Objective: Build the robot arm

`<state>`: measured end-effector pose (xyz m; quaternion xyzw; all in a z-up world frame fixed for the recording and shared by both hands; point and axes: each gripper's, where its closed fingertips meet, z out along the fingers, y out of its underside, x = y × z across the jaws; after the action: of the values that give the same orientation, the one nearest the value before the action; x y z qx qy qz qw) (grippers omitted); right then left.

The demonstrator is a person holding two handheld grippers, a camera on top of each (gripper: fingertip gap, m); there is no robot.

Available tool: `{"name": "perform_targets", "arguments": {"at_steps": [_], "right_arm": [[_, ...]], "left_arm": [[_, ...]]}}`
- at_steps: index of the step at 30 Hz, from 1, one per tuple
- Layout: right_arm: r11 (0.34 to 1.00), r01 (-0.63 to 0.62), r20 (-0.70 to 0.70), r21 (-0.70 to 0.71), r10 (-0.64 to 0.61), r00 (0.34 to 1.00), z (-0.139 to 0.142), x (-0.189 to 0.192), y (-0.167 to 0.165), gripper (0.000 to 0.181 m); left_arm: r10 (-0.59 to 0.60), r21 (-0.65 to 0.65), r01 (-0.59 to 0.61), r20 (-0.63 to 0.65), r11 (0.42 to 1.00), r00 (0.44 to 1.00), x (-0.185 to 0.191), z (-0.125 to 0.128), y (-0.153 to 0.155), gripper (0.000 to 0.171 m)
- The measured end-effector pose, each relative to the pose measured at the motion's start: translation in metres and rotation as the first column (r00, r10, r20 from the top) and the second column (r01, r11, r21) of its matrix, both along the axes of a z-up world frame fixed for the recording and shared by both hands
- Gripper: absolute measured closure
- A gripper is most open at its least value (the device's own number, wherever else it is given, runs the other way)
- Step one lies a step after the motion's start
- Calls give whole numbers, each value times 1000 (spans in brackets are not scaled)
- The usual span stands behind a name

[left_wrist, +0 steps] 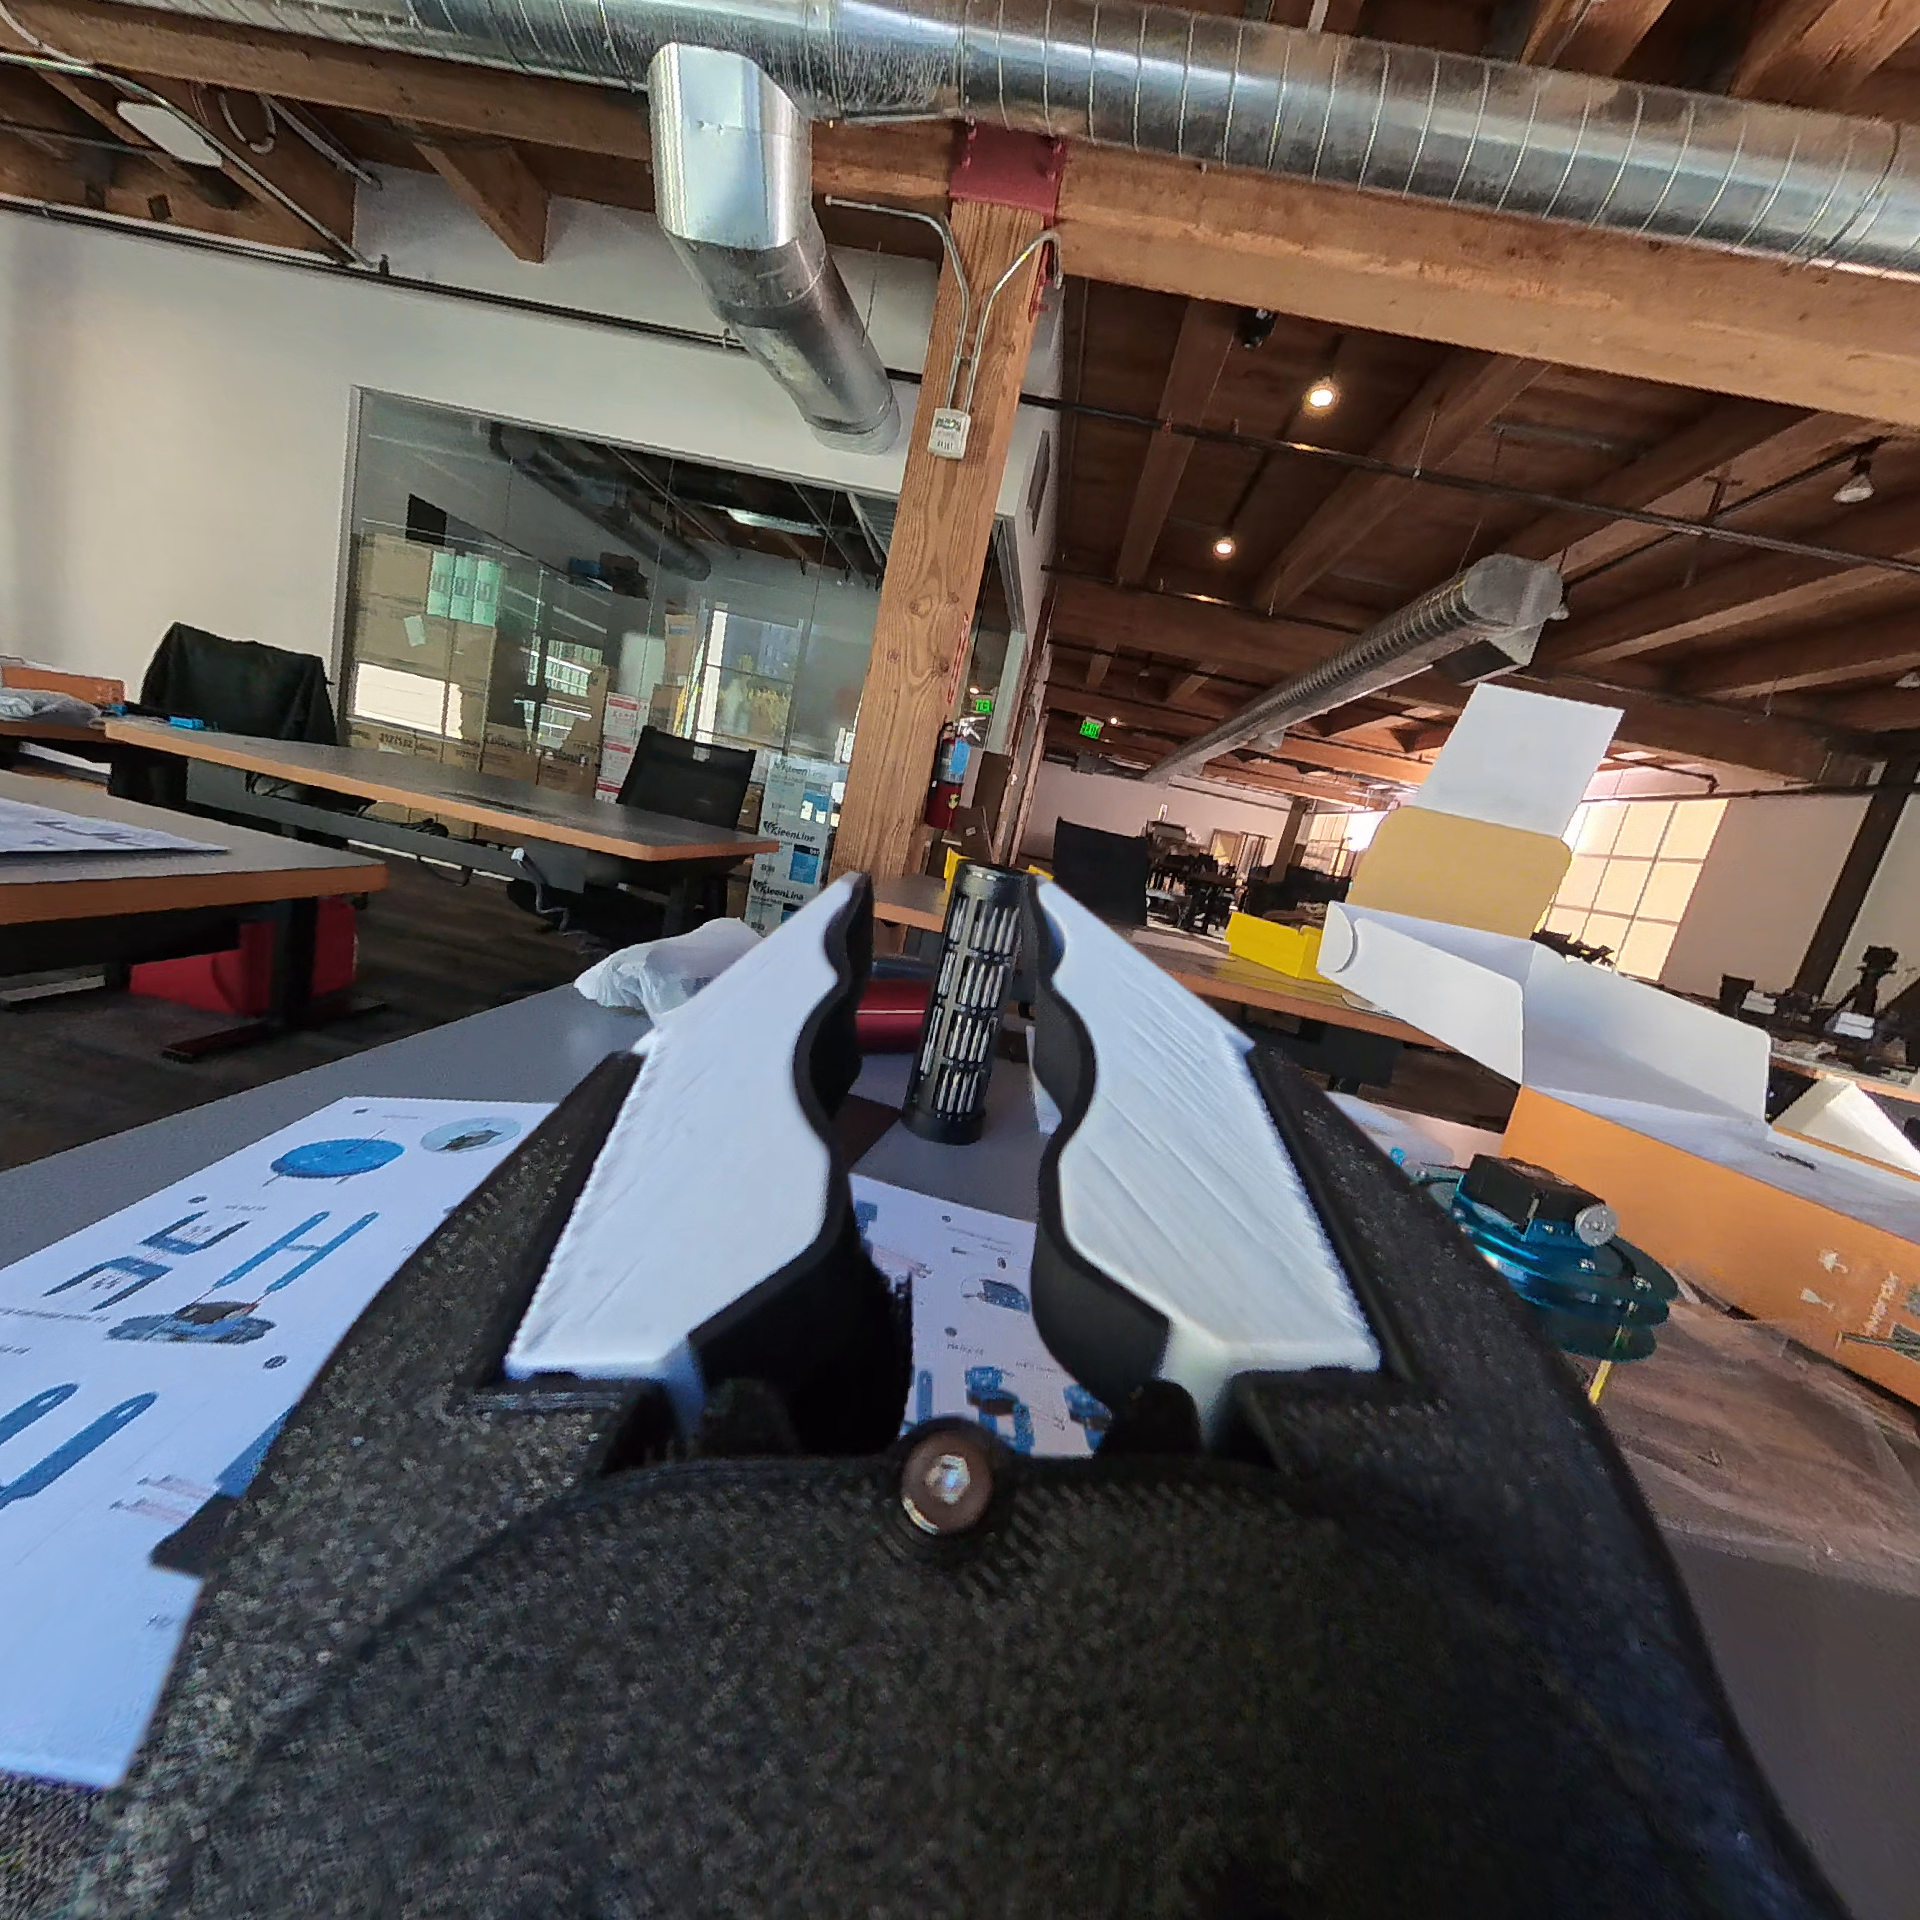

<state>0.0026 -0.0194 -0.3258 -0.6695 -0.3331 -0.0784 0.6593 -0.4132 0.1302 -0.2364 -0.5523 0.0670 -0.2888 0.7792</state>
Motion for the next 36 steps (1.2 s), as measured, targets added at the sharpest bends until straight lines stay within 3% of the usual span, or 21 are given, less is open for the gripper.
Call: {"name": "perform_targets", "arguments": {"at_steps": [14, 23, 31, 36], "right_arm": [[1000, 14, 26, -11, -14, 1000, -4, 2, 1, 161], [1000, 22, 43, 4, -22, 999, -3, 3, 0, 161], [996, -36, 304, 84, 9, 953, -6, -25, 8, 160], [980, -132, 433, 146, 57, 900, 11, -56, 24, 160]], "left_arm": [[-14, 19, 14, 13, 1000, 1000, 7, -5, 3, 145], [-103, -42, 106, 73, 993, 992, 16, -9, 5, 145], [-182, -88, 183, 27, 979, 983, 46, -11, 0, 145], [-276, -117, 271, -32, 956, 961, 78, -18, -13, 145]]}}
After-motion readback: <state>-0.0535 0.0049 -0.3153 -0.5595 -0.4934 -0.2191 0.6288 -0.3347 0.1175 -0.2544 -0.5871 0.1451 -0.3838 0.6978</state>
